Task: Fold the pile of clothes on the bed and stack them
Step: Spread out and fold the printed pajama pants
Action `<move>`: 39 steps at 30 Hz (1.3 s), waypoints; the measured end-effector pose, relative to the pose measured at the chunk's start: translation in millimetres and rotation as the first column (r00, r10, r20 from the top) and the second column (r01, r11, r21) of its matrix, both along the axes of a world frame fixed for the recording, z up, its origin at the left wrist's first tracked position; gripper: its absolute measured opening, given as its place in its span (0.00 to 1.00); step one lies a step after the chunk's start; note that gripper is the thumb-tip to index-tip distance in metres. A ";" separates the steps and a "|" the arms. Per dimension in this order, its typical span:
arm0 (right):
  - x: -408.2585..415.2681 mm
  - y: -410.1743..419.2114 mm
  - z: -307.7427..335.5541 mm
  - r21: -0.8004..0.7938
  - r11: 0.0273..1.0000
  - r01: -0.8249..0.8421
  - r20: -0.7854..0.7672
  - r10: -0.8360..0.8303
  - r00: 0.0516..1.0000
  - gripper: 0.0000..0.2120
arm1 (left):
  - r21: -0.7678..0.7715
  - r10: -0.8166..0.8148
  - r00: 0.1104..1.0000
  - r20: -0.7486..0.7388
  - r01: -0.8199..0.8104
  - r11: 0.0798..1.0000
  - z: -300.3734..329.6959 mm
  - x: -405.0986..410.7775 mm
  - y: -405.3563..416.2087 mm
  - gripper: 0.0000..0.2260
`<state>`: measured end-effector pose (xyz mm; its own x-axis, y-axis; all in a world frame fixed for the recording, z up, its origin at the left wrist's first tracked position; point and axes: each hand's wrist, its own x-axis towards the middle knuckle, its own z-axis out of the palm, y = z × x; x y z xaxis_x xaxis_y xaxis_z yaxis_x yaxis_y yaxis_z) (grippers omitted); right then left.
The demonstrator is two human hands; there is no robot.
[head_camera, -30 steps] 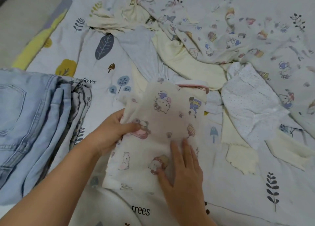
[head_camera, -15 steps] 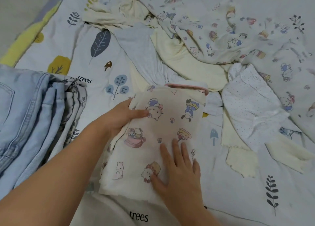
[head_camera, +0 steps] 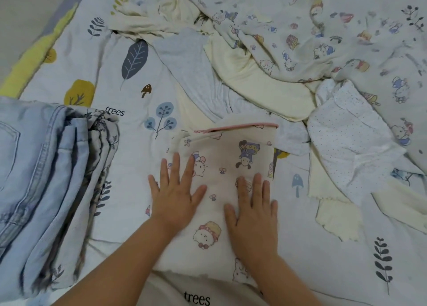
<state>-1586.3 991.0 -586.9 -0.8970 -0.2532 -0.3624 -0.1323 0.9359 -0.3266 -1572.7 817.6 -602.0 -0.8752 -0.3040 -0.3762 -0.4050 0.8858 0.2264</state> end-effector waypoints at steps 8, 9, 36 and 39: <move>-12.9 23.8 24.4 -0.333 0.876 0.349 0.209 -0.292 0.933 0.33 | 0.190 0.284 0.957 0.057 -0.289 0.938 33.2 11.1 -17.1 0.39; -15.1 22.6 27.4 -0.336 0.857 0.390 0.282 -0.303 0.910 0.34 | 0.272 0.248 0.966 0.078 -0.259 0.927 34.2 10.7 -19.0 0.40; -5.8 -39.1 249.1 -0.731 0.655 0.190 0.220 -0.038 0.975 0.29 | 0.797 0.648 0.710 -0.277 -0.206 0.567 264.2 92.8 -61.9 0.35; 4.5 -74.8 266.1 -0.746 0.648 0.151 0.195 -0.005 0.981 0.28 | 0.805 0.666 0.684 -0.296 -0.196 0.559 282.7 108.9 -95.7 0.34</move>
